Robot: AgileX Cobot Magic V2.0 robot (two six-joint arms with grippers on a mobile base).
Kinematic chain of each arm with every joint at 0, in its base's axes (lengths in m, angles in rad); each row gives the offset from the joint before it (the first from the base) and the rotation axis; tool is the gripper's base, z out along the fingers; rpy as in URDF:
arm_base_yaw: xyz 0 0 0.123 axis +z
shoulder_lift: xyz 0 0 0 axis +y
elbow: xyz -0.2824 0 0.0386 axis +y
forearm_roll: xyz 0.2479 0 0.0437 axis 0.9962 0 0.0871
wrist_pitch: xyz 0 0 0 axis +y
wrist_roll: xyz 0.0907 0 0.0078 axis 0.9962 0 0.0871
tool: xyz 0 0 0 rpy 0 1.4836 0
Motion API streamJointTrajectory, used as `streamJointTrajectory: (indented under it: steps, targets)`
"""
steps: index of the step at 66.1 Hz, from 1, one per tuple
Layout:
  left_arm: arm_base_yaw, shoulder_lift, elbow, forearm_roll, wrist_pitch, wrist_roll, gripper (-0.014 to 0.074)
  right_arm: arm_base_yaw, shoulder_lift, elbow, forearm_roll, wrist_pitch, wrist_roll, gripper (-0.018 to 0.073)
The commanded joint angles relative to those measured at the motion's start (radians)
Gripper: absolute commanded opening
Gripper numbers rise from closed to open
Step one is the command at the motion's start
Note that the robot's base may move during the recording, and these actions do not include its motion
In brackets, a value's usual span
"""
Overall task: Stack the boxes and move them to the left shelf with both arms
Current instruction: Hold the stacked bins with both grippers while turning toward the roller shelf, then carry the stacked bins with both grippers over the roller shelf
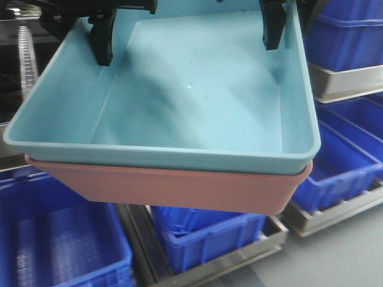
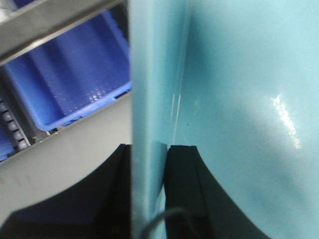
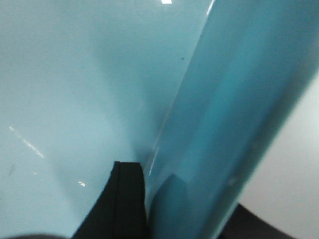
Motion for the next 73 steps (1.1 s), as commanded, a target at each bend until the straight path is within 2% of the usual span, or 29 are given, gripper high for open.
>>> streamJointTrajectory:
  steps: [1,73]
  targets:
    - [-0.046,-0.054,-0.059,-0.085,-0.213,-0.018,-0.0004,0.038,-0.044,-0.049,0.09,-0.229,-0.022,0.0056]
    - [-0.046,-0.054,-0.059,-0.085,-0.213,-0.018,-0.0004,0.038,-0.044,-0.049,0.09,-0.229,-0.022,0.0056]
